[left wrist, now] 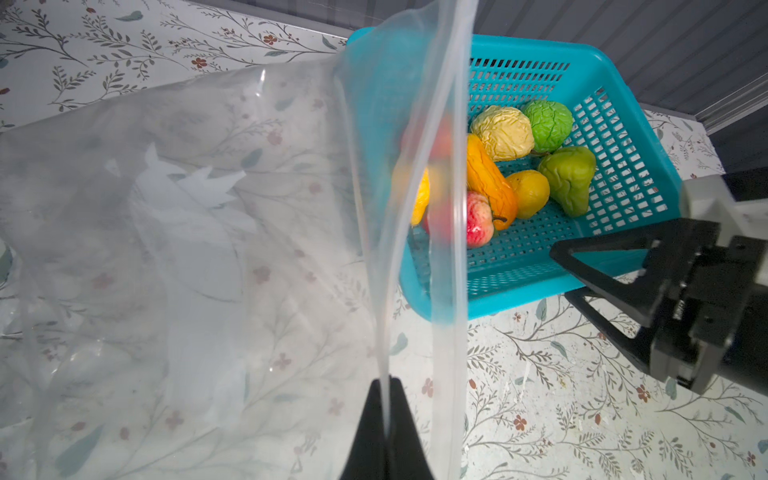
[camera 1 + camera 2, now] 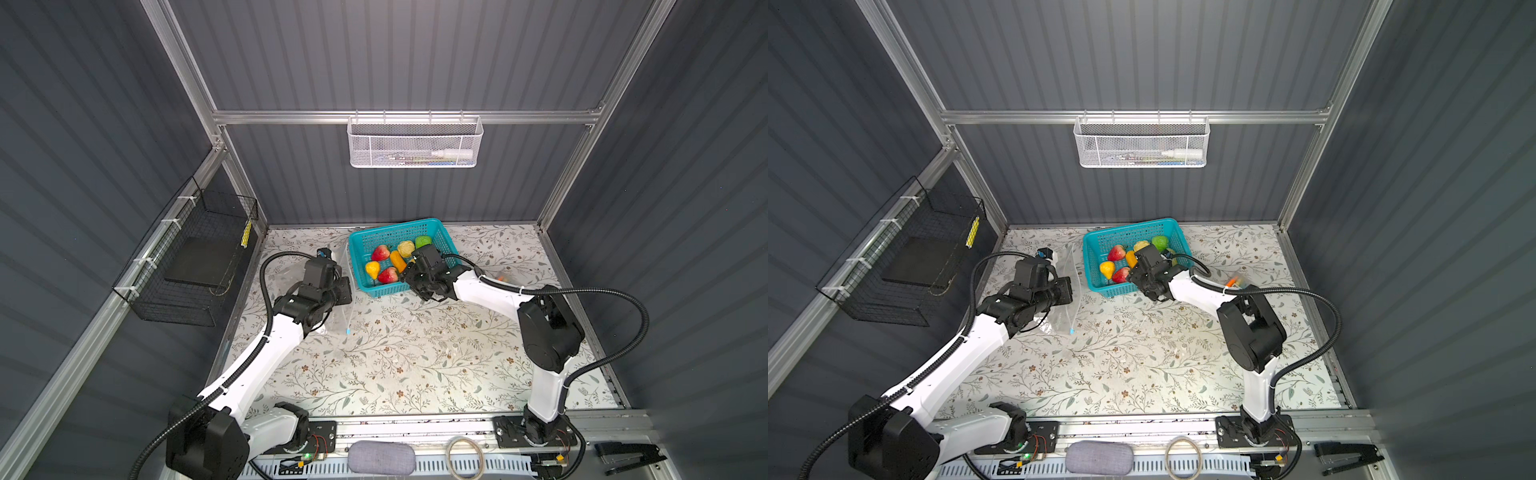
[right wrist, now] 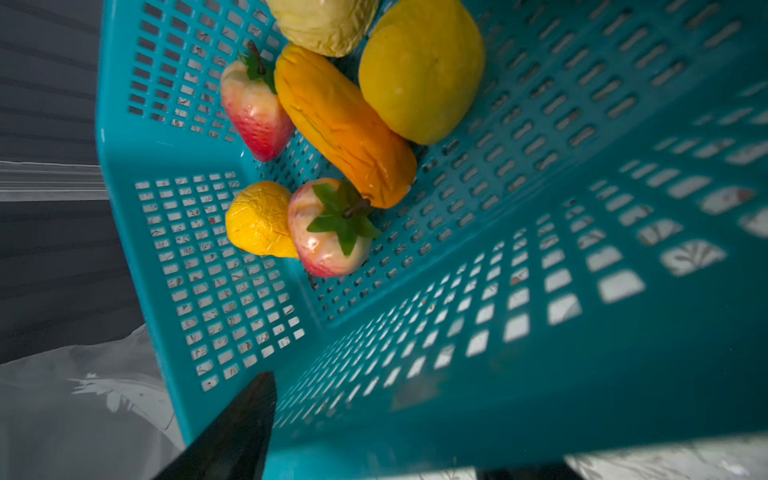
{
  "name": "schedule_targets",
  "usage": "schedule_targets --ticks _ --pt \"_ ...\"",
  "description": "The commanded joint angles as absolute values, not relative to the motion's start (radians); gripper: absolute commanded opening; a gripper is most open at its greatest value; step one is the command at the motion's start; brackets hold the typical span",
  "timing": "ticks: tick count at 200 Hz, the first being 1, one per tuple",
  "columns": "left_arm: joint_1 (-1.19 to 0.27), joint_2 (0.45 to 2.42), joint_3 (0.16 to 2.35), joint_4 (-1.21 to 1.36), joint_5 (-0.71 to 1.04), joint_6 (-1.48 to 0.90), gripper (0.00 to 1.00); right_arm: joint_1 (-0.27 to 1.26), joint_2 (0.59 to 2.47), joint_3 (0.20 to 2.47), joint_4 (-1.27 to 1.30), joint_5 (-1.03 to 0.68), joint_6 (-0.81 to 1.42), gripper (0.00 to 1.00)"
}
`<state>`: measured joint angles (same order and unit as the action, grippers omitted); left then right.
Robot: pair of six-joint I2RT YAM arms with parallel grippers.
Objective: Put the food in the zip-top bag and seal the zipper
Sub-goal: 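Release the bag edge from the right gripper while the left gripper keeps holding it, then grip the teal basket rim with the right gripper and pull it nearer the robot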
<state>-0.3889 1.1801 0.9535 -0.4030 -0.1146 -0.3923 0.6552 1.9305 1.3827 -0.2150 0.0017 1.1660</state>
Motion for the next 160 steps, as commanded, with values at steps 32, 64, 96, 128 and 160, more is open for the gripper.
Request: schedule_targets --ticks 32,64,96,128,160 --pt "-0.382 1.146 0.958 -0.423 -0.120 -0.388 0.00 0.627 1.923 1.328 -0.249 -0.001 1.163 0.54" --pt "-0.381 1.140 0.961 -0.427 -0.123 -0.388 0.00 0.574 1.843 1.193 -0.212 -0.029 1.155 0.39" --pt "-0.382 1.136 0.963 -0.434 -0.120 -0.394 0.00 0.531 1.773 1.113 -0.254 -0.048 1.046 0.37" --pt "-0.382 1.122 0.951 -0.435 -0.123 -0.397 0.00 0.513 1.709 1.060 -0.364 -0.021 0.880 0.37" --pt "-0.382 1.109 0.955 -0.449 -0.126 -0.394 0.00 0.496 1.646 0.997 -0.470 0.055 0.717 0.38"
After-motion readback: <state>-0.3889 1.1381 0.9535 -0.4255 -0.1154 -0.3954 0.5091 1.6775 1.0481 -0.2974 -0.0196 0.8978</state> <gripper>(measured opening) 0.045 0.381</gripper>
